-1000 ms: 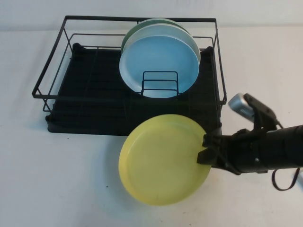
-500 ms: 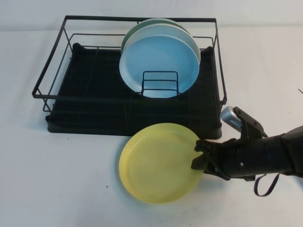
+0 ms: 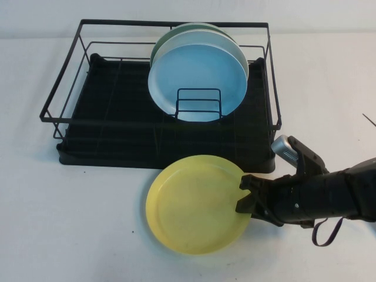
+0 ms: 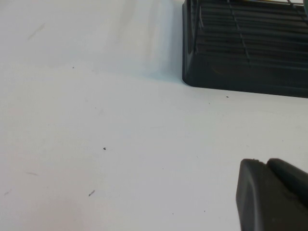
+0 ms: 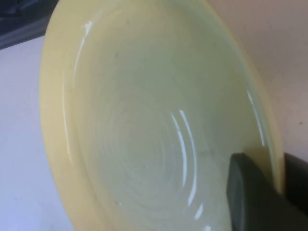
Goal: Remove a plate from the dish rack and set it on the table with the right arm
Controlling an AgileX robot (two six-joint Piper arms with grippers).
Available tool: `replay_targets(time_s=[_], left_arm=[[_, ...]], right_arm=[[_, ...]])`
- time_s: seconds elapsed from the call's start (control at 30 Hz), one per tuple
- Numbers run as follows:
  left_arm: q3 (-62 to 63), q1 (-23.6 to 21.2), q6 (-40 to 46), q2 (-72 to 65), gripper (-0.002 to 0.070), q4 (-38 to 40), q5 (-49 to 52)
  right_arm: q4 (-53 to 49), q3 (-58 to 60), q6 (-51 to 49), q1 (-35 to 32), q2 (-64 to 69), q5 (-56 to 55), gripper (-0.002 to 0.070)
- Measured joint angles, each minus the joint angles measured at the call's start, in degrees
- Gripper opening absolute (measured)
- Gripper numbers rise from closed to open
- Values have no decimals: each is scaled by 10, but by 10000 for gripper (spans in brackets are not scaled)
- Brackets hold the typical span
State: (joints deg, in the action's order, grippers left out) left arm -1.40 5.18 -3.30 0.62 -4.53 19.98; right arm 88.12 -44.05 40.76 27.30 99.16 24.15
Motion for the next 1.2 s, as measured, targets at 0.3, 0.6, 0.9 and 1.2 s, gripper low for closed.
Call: replay_targets(time_s=[0.3,0.6,0.9,1.2], left_arm=[[0,0,0,0,-4,0,0],[0,0,0,0,-4,0,0],[0,0,0,0,-4,0,0],[0,0,0,0,-4,0,0]], right_arm=[[5,0,1,1,5,-47,257],[-14,0,4,1,-13,-35,370],[-151,0,3,1,-161,12,134],[-346,17,-22,1,-335,94,-13]])
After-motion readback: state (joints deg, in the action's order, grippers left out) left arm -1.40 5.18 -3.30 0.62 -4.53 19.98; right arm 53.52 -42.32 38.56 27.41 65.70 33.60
